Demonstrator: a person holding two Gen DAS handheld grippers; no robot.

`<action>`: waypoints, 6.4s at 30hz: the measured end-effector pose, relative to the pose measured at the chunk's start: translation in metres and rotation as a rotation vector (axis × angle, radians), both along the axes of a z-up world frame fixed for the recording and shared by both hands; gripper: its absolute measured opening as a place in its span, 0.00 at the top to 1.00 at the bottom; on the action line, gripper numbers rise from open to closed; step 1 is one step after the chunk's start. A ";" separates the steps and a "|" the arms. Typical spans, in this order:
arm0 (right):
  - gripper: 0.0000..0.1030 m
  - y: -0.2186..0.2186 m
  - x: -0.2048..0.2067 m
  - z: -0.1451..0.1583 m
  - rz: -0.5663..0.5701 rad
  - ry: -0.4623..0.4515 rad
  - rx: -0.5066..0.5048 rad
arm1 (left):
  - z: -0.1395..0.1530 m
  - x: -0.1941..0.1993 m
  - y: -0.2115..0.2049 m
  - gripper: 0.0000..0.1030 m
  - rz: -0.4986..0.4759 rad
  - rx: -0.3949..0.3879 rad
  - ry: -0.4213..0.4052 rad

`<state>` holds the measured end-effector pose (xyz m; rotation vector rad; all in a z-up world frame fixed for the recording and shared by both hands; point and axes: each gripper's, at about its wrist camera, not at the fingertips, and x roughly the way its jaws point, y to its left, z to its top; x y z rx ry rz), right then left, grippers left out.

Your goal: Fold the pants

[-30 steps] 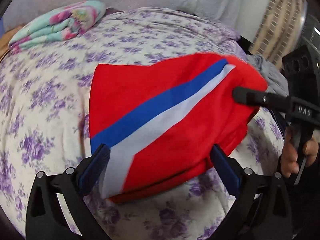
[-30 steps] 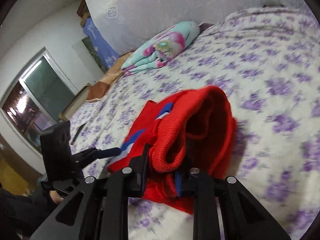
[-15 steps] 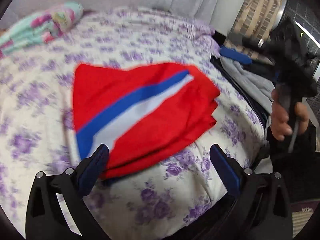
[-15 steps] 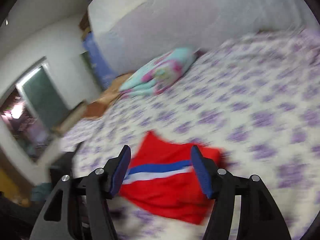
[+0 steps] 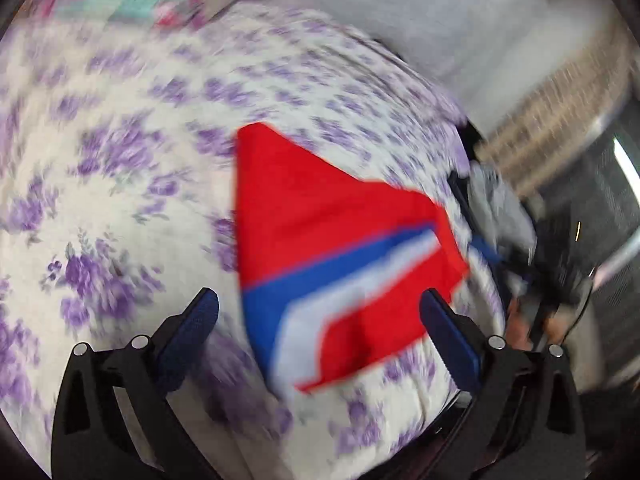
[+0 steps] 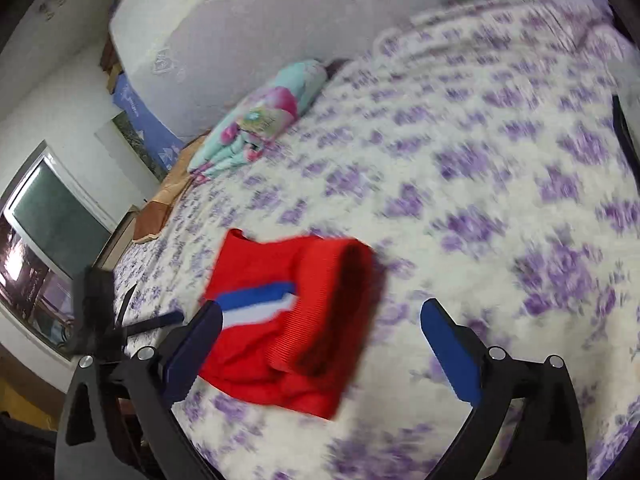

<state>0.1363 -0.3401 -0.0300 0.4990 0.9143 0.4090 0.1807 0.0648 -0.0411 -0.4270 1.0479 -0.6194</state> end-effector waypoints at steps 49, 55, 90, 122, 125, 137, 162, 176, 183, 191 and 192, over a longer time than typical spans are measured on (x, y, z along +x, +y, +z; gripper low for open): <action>0.58 0.052 0.048 -0.048 0.260 0.167 0.288 | -0.019 0.059 -0.031 0.04 -0.241 -0.101 0.156; 0.64 -0.009 0.027 -0.038 0.175 0.112 0.310 | -0.006 0.058 -0.031 0.04 -0.240 -0.107 0.160; 0.10 -0.001 0.027 -0.054 0.264 0.167 0.331 | -0.002 0.044 -0.091 0.55 -0.363 -0.212 0.129; 0.65 -0.001 0.185 0.075 0.228 -0.065 0.118 | 0.104 0.184 -0.124 0.56 -0.196 -0.098 -0.087; 0.65 0.006 0.248 0.078 0.201 -0.104 0.027 | 0.114 0.248 -0.134 0.54 -0.162 -0.075 -0.124; 0.19 -0.013 0.316 -0.009 -0.196 -0.124 -0.390 | 0.000 0.368 -0.064 0.12 0.194 -0.012 0.059; 0.03 0.024 -0.173 0.205 -0.102 -0.660 -0.226 | 0.228 -0.170 -0.088 0.05 0.145 0.211 -0.717; 0.03 0.048 -0.198 0.071 -0.274 -0.351 -0.431 | 0.074 -0.191 -0.085 0.05 0.264 0.541 -0.454; 0.03 0.051 -0.199 0.074 -0.275 -0.394 -0.415 | 0.080 -0.190 -0.078 0.05 0.324 0.543 -0.476; 0.03 0.056 -0.203 0.076 -0.255 -0.411 -0.418 | 0.079 -0.191 -0.079 0.05 0.345 0.562 -0.480; 0.03 0.056 -0.202 0.076 -0.254 -0.407 -0.415 | 0.079 -0.191 -0.080 0.05 0.347 0.565 -0.481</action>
